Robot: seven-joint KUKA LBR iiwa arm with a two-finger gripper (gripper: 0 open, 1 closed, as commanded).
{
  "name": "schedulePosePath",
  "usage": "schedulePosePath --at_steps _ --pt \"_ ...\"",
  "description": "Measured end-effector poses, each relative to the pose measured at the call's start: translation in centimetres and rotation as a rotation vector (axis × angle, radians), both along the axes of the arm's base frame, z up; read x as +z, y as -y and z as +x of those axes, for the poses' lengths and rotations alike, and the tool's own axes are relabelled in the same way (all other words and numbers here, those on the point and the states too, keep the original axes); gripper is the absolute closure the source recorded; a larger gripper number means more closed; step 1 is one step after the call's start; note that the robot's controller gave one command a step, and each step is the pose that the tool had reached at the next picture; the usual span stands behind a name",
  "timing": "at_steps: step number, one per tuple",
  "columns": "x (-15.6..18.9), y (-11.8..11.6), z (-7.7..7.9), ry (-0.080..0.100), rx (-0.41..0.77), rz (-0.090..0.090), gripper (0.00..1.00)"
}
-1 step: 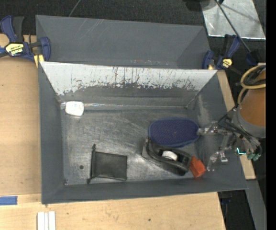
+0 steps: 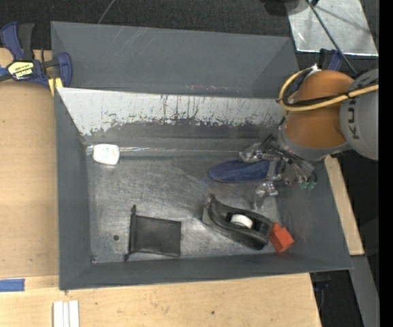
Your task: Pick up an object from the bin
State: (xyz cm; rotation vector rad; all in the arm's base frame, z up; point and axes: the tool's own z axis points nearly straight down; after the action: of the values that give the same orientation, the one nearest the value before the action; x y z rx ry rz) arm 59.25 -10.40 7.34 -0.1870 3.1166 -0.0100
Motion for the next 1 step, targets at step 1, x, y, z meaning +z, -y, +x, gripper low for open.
schedulePosePath --at_steps 1 --pt "2.82 -4.89 1.94 -0.012 -0.160 0.009 0.00"
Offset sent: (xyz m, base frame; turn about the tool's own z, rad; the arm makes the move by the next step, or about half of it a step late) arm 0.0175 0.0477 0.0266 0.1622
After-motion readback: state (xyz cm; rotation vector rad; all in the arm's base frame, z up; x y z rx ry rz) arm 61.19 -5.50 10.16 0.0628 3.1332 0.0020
